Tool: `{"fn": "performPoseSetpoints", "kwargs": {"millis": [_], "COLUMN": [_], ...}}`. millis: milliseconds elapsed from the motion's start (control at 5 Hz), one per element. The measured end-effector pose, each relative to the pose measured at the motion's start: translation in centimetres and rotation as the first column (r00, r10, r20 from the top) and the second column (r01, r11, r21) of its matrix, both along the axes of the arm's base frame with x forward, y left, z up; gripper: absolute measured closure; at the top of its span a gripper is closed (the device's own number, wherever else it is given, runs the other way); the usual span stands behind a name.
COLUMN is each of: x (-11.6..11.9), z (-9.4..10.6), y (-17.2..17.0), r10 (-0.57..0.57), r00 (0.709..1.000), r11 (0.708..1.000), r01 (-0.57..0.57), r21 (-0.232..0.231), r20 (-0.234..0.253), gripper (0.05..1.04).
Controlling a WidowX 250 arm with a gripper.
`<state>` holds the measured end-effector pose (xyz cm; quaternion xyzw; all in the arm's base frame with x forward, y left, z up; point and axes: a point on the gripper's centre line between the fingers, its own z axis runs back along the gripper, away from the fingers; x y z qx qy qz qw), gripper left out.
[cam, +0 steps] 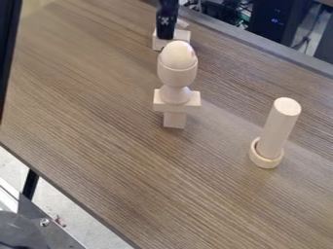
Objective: Move the arch to the left
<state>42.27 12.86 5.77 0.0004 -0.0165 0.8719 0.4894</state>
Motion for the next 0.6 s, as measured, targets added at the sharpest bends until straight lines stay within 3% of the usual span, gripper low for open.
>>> {"fn": "performPoseSetpoints", "kwargs": {"millis": [400,600], "x": [-2.0,-2.8], "z": [-2.2,-3.1], "y": [0.8,1.4], "r10": [0.053,0.094], "r00": [0.996,0.992], "r11": [0.999,0.996], "r01": [-0.053,-0.093], "r21": [0.003,0.016], "r20": [-0.065,-0.084], "gripper": [0.135,0.395]}}
